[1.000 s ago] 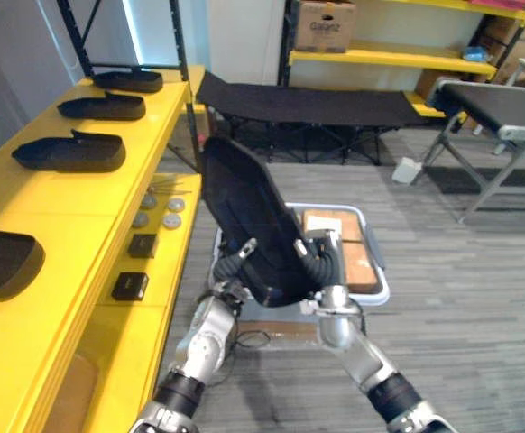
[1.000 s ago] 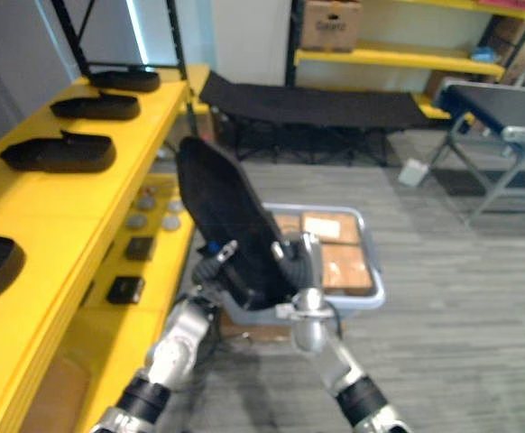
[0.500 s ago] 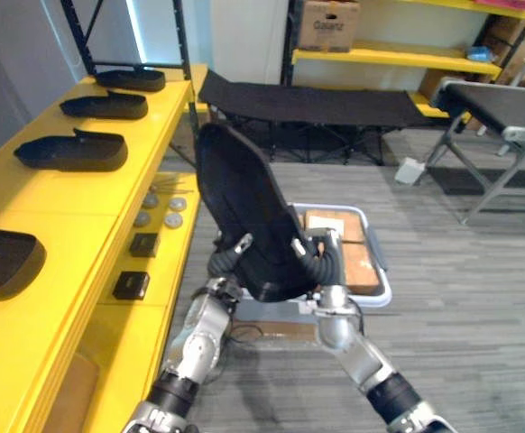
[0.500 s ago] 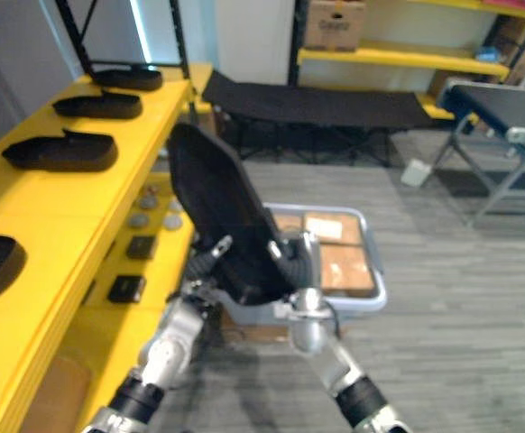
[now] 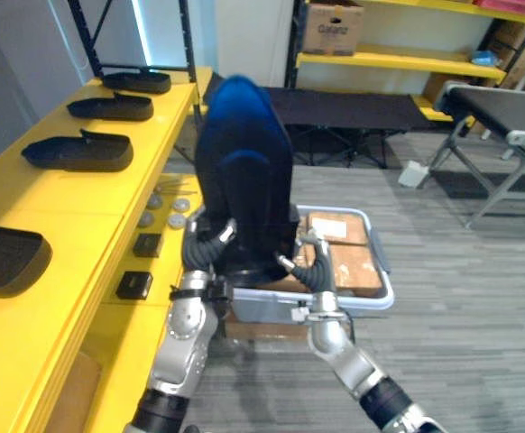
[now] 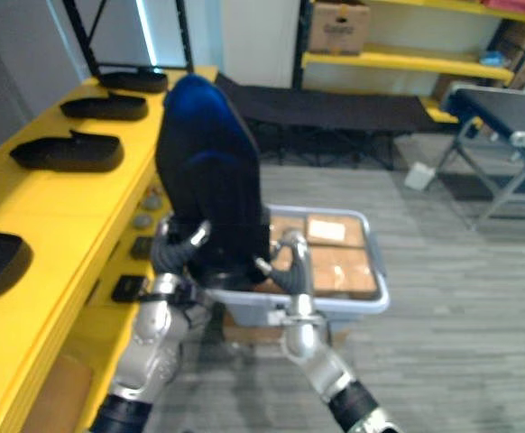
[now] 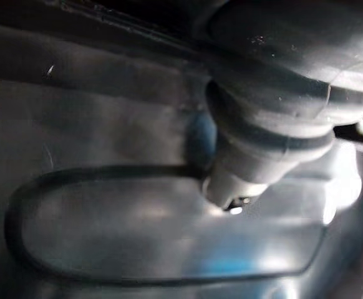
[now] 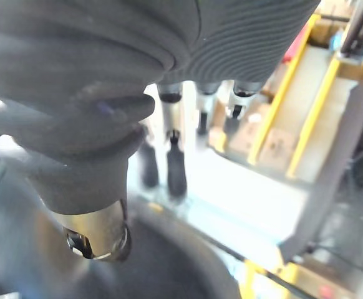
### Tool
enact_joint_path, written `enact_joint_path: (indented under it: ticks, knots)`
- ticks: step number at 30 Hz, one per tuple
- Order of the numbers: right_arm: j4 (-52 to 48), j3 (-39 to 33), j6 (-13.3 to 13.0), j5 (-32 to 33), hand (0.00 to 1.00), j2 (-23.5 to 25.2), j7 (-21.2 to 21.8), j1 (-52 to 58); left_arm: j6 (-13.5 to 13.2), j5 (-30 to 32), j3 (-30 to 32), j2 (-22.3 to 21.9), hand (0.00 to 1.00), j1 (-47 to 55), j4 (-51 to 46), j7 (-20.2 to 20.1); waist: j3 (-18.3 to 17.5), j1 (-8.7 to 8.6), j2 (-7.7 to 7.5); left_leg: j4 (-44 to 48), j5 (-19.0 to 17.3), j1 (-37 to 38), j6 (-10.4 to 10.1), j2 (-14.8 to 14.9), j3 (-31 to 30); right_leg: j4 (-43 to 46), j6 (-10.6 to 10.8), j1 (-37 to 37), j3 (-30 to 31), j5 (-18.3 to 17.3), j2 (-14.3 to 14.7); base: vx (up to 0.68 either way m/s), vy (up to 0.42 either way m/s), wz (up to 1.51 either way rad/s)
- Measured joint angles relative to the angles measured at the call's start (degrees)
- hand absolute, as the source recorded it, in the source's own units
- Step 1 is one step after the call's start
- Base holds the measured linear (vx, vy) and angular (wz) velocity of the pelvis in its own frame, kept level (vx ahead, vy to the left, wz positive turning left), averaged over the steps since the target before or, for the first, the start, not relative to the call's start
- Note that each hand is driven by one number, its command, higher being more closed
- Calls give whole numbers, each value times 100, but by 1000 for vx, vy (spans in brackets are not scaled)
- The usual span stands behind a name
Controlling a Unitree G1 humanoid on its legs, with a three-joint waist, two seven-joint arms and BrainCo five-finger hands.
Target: Walk over and take plastic housings, then place them on the shelf
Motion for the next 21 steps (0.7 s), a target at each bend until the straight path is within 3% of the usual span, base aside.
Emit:
enact_joint_path:
  ticks: [5,11,18,21]
  knots:
    - [-746,-914,-35,852,0,-214,363,442,-68,715,718,-19,100,355,9,557,-22,-27,41,0,-19,7,-6,0,27,-9,11,-10,25,6,3,0,0,0]
    - [-1174,-1370,15,1384,0,-299,932,1190,-85,961,1171,130,100,601,18,1101,-37,-98,70,14,-103,114,-6,-3,212,-27,50,-44,216,30,-2,6,15,-16]
    - [-1124,-2147,415,1880,0,-30,1502,1936,-344,919,1441,94,100,724,3,1177,-70,-324,157,13,-150,121,-2,-5,372,-69,83,-131,359,53,1,8,17,-10]
    - [-815,-2537,433,2331,0,63,1914,2303,-481,472,1477,-41,100,1050,-105,993,-86,-340,238,20,-221,198,-6,-5,490,-106,102,-112,476,66,5,24,25,-17]
